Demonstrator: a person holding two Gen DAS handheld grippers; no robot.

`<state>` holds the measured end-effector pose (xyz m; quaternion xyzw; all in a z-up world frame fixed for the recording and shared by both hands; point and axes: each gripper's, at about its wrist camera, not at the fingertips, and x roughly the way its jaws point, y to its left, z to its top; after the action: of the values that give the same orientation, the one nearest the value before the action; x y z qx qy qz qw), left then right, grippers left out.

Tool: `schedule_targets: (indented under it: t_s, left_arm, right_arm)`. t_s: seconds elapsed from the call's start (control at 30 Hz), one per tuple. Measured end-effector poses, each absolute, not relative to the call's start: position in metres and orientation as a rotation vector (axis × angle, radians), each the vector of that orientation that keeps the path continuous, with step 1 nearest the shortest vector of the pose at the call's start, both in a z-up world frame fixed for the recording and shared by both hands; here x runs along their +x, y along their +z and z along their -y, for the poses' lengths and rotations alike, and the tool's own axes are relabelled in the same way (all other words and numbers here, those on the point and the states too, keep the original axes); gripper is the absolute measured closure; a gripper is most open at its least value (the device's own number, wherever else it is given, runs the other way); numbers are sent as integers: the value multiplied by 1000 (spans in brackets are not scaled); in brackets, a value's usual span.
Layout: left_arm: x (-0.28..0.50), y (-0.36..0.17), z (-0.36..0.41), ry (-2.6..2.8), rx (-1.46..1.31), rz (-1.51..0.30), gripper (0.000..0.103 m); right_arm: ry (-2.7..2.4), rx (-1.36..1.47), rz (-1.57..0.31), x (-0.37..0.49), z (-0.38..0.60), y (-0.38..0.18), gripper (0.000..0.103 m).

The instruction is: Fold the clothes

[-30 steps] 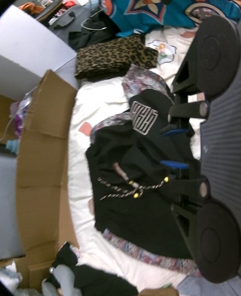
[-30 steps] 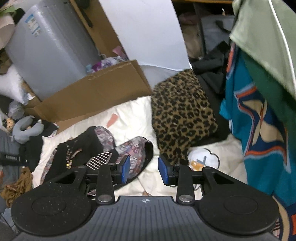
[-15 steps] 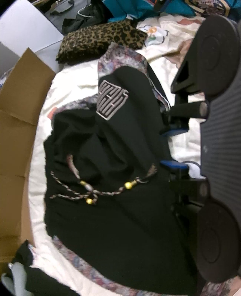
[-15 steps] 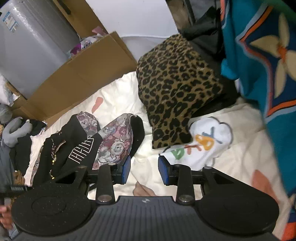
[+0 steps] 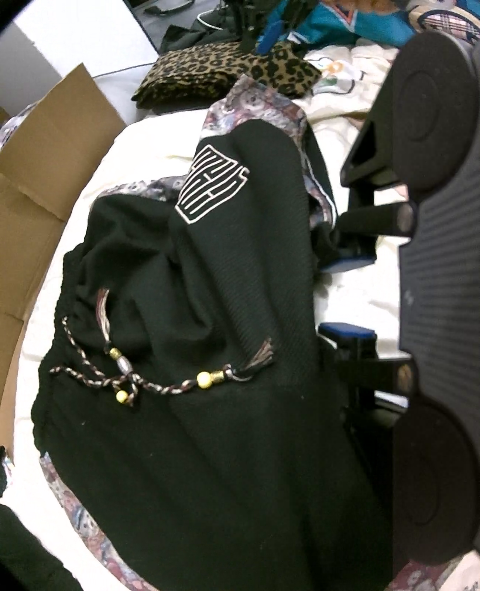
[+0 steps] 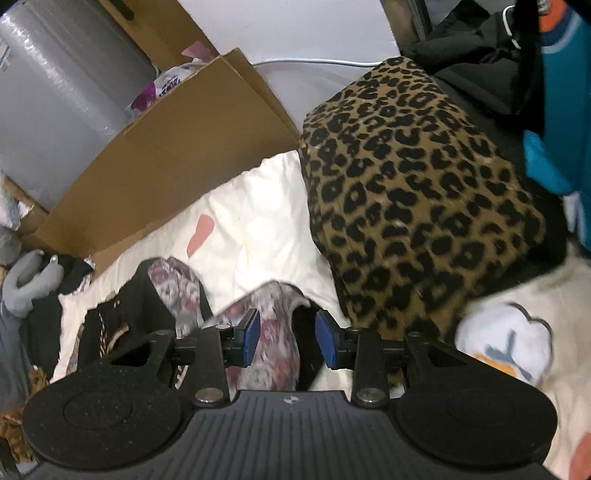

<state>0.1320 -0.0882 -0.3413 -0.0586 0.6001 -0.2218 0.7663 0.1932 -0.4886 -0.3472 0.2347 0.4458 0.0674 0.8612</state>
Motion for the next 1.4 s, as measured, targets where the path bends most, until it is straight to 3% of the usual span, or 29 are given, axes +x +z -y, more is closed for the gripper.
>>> schedule_targets:
  t_s: [0.37,0.43,0.87,0.93,0.97,1.07,1.4]
  left_arm:
    - [130,-361,99,-496,-235,-1312,72]
    - [132,-365,100,-487,-267,-1326,68]
    - [137,-397,85,-386,-614,-1395,66]
    - [137,-398,84,-394,-634,-1396,70]
    - [137,-399,84,-396,-642,-1399,70]
    - [136,-399,83,-396,-665,-1405,72]
    - [138,-401,74,-393,-765,-1396,67]
  right_arm:
    - [97,528,-996,232,485,-381,63]
    - [102,529,-1007,235,484,-385,63]
    - [149,492,-1065,237,482,-399,63]
    - [164,478,-1051,235,480,-397,76]
    - [172,470,-1044,234,479,-396,87]
    - [196,445,-1023,229,475,-391,99]
    - [210,403,-990,214,474,-375,101]
